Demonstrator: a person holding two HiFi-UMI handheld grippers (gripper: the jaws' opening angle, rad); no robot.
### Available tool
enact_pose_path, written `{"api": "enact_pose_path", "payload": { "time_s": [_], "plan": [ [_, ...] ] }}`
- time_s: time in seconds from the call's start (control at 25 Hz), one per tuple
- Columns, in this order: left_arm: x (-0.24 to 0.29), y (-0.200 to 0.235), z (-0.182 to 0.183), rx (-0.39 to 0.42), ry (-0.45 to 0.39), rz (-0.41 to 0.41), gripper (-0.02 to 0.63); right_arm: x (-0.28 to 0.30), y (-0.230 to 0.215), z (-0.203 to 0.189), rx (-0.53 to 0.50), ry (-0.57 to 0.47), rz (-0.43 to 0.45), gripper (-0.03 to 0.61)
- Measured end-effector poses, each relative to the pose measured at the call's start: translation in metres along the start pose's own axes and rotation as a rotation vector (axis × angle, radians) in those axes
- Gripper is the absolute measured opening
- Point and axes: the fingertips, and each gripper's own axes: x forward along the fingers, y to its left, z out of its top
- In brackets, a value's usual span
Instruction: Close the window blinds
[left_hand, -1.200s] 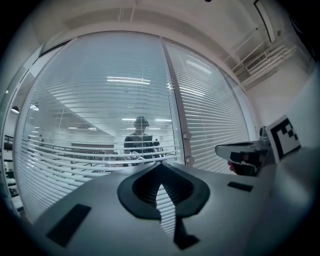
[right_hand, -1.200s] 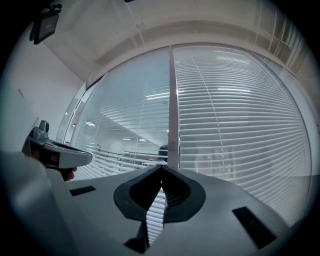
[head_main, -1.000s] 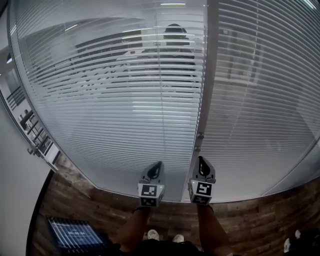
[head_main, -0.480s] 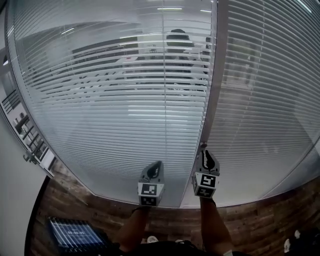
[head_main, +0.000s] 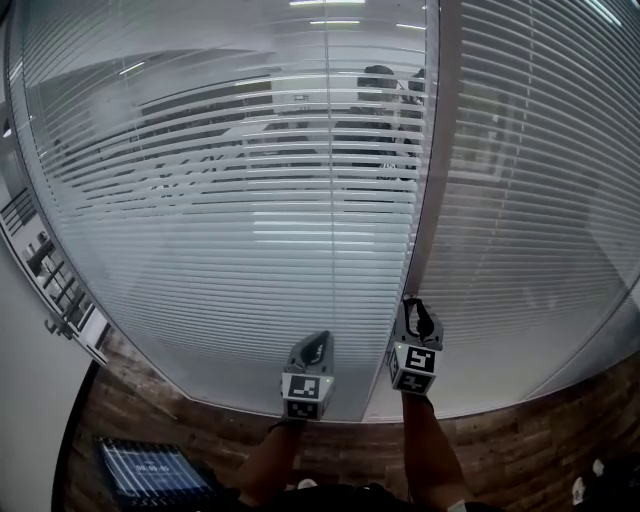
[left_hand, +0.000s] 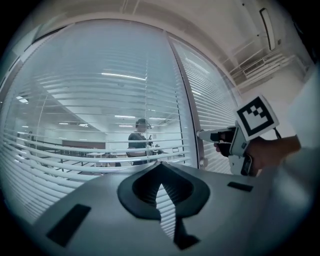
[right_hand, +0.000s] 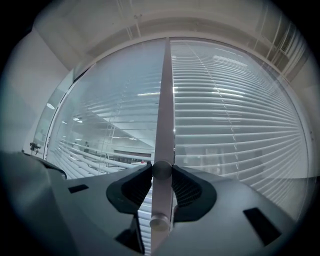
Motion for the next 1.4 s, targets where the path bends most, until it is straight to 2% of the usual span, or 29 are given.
{"api": "enact_pose_path", "payload": {
  "time_s": [0.36,0.68,0.84,1.04,1.4],
  "plan": [
    [0.006,-0.004,-0.007,0.005,0.026,-0.025,0.0,-0.001,-0.001,0.001,-0.005,-0.002,0.018,0.123],
    [0.005,-0.003,-0.01,0.009,0.03,-0.027,0.0,0.001,0.003,0.003,-0.181,0.01,0.054,0.121],
    [0.005,0.002,-0.015,0.022,0.019,-0.024,0.0,0.001,0.005,0.001,-0.338,0.037,0.067,0.121],
    [0.003,-0.002,-0.014,-0.019,0.033,-0.056,0.0,0.001,0.01,0.003,-0.593,0.068,0.093,0.121],
    [0.002,-0.005,-0.022,0.008,0.052,-0.063,0.0,0.001,0.013,-0.003,-1.022,0.103,0.116,0.121]
  ]
}}
